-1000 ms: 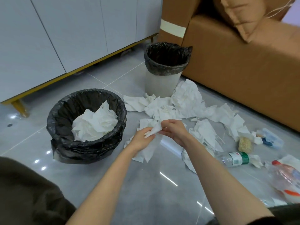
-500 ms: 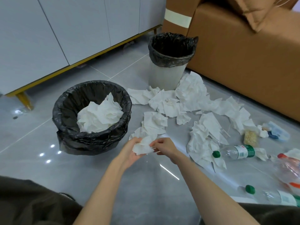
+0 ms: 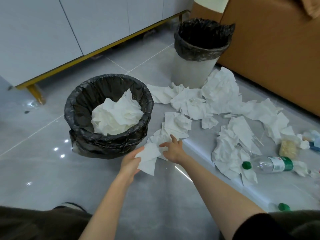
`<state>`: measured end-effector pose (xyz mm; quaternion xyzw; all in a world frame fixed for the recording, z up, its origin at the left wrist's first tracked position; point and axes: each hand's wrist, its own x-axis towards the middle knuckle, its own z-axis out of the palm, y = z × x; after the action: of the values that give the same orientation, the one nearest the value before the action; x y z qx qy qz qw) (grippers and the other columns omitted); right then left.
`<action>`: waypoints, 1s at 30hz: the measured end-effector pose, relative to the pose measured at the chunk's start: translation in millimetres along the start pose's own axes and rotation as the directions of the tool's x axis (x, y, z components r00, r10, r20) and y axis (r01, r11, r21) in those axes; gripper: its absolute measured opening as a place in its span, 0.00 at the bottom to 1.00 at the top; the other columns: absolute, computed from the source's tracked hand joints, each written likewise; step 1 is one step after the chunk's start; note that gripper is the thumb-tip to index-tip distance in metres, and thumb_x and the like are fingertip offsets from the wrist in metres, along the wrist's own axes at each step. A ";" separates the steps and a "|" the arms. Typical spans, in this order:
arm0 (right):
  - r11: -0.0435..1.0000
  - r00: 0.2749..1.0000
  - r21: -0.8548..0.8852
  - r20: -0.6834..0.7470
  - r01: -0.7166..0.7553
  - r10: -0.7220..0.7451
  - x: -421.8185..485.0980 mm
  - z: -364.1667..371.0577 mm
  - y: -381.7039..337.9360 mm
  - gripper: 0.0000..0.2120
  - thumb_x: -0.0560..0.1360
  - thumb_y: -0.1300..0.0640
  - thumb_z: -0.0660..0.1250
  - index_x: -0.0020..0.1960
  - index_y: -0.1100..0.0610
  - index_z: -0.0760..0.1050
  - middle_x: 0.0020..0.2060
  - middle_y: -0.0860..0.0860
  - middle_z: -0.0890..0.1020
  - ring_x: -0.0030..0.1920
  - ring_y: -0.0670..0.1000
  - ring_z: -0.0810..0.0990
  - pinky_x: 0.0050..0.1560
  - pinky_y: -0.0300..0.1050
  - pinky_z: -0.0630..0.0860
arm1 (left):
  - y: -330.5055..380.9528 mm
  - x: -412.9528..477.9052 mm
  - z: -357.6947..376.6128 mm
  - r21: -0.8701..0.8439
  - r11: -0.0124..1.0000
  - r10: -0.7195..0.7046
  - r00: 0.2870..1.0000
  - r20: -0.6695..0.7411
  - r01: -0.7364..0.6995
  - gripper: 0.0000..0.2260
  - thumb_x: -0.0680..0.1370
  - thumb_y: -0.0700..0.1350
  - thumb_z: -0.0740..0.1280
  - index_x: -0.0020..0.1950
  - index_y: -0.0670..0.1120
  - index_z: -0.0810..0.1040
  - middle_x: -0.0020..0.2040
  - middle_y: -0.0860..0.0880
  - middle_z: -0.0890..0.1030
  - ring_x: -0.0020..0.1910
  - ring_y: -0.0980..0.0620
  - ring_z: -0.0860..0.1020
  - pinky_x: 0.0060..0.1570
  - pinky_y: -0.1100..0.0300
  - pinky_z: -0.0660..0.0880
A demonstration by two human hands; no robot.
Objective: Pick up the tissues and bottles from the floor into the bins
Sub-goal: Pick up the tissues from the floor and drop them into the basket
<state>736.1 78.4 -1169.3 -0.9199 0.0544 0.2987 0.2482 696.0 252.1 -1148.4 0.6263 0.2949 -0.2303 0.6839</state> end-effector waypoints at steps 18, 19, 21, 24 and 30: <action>0.578 0.810 0.763 -0.518 0.290 0.276 -35.6 -100.2 -24.2 0.05 0.71 0.64 0.69 0.44 0.57 0.80 0.38 0.49 0.81 0.28 0.47 0.74 0.32 0.35 0.72 | 62.2 -37.3 43.2 0.266 0.910 0.270 0.942 0.197 -0.317 0.19 0.78 0.32 0.53 0.62 0.44 0.78 0.64 0.46 0.72 0.52 0.46 0.75 0.31 0.59 0.81; 0.554 0.809 0.768 -0.528 0.323 0.260 -41.7 -110.5 -31.2 0.05 0.71 0.64 0.69 0.46 0.57 0.81 0.39 0.49 0.81 0.26 0.45 0.74 0.31 0.35 0.71 | 72.8 -43.4 43.8 0.266 0.901 0.298 0.934 0.197 -0.344 0.19 0.79 0.33 0.53 0.62 0.45 0.78 0.63 0.48 0.71 0.51 0.46 0.76 0.31 0.59 0.81; 0.508 0.811 0.776 -0.540 0.375 0.226 -54.0 -127.6 -48.1 0.06 0.73 0.63 0.69 0.49 0.58 0.81 0.40 0.49 0.81 0.26 0.44 0.74 0.32 0.34 0.73 | 94.8 -54.4 38.6 0.273 0.872 0.370 0.913 0.174 -0.406 0.19 0.79 0.34 0.53 0.63 0.47 0.77 0.61 0.53 0.70 0.40 0.49 0.81 0.34 0.60 0.81; 0.422 0.827 0.791 -0.542 0.442 0.148 -68.6 -141.9 -77.4 0.06 0.74 0.63 0.69 0.50 0.57 0.81 0.42 0.50 0.82 0.29 0.45 0.75 0.32 0.32 0.74 | 123.1 -64.0 19.0 0.261 0.821 0.508 0.858 0.072 -0.508 0.19 0.80 0.35 0.54 0.64 0.48 0.76 0.62 0.53 0.71 0.27 0.62 0.78 0.35 0.61 0.81; 0.555 0.866 0.688 -0.483 0.468 -0.131 -61.5 -126.1 -133.4 0.13 0.77 0.66 0.62 0.54 0.54 0.80 0.41 0.50 0.80 0.28 0.40 0.77 0.33 0.31 0.73 | 139.7 -62.6 -28.8 0.398 0.746 0.638 0.744 -0.199 -0.534 0.18 0.81 0.37 0.54 0.69 0.49 0.72 0.68 0.51 0.72 0.45 0.51 0.80 0.49 0.57 0.78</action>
<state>784.9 129.9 -989.2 -0.7496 0.0653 0.0132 0.6585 743.2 292.5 -1005.5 0.8168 0.1467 0.0614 0.5545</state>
